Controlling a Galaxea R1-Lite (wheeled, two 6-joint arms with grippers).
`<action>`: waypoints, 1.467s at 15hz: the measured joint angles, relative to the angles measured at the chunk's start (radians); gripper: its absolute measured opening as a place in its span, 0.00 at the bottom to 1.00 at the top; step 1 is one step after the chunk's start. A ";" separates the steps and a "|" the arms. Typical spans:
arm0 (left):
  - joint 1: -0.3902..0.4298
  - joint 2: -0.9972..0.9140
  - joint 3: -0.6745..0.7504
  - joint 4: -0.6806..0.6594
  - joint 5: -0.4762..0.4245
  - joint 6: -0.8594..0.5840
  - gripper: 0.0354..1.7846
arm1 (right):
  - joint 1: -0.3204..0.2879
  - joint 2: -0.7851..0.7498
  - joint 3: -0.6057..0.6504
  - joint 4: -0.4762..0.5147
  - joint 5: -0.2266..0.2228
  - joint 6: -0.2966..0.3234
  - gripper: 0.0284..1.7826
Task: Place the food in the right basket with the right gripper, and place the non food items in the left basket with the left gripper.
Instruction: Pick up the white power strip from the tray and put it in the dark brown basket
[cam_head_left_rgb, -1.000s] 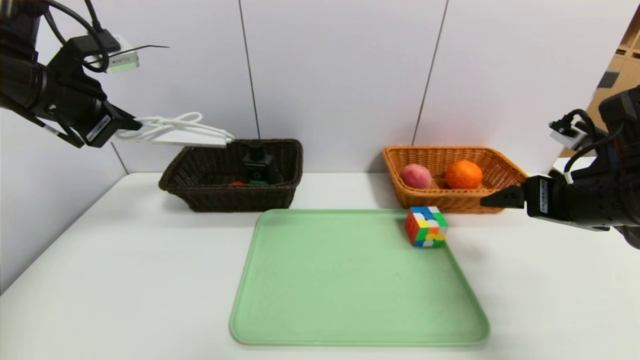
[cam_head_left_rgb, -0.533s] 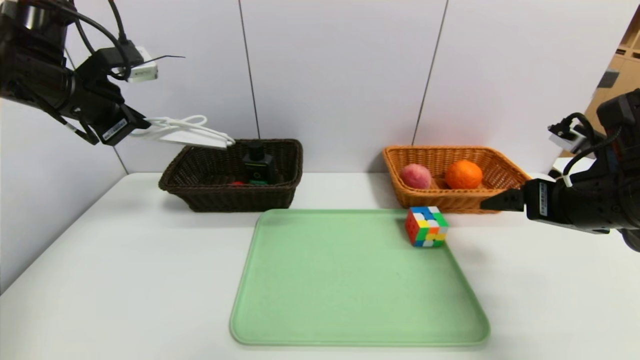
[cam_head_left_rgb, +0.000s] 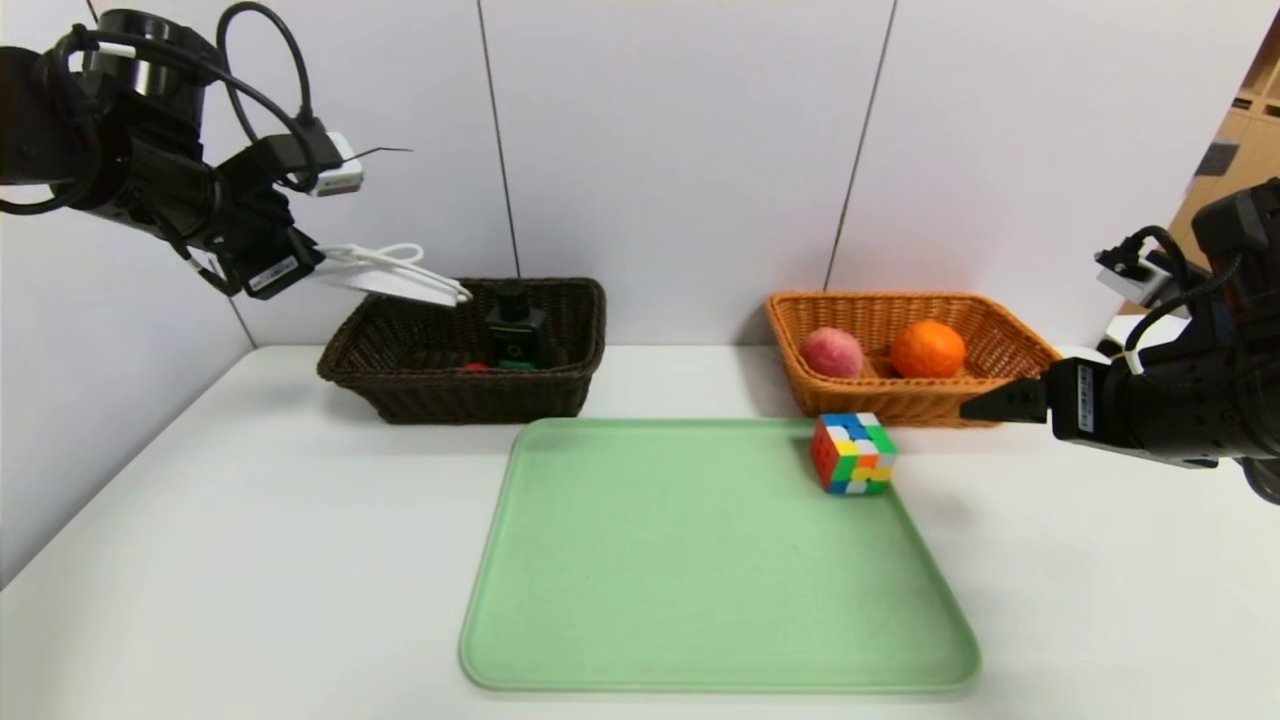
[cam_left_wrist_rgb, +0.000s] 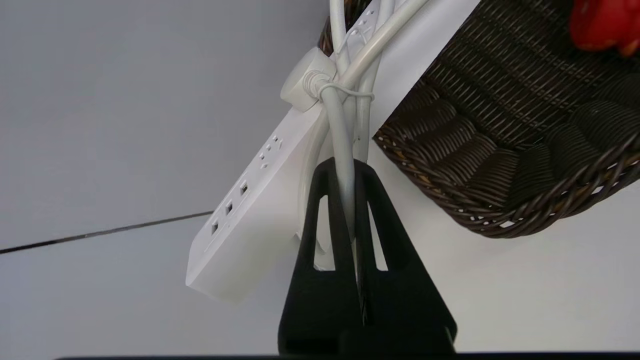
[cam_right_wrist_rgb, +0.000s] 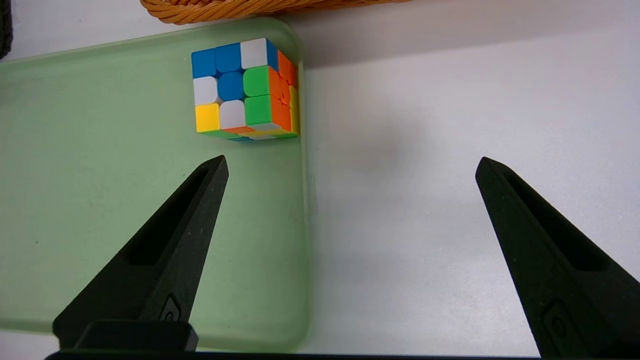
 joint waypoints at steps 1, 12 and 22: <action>-0.010 0.003 0.000 0.000 0.006 0.000 0.02 | -0.001 0.000 0.000 0.000 0.000 0.001 0.96; -0.090 0.024 0.009 0.042 0.060 -0.001 0.02 | -0.011 -0.014 -0.005 0.000 0.001 -0.003 0.96; -0.103 0.048 0.005 0.029 0.075 -0.004 0.08 | -0.024 -0.013 -0.003 0.000 0.003 -0.009 0.96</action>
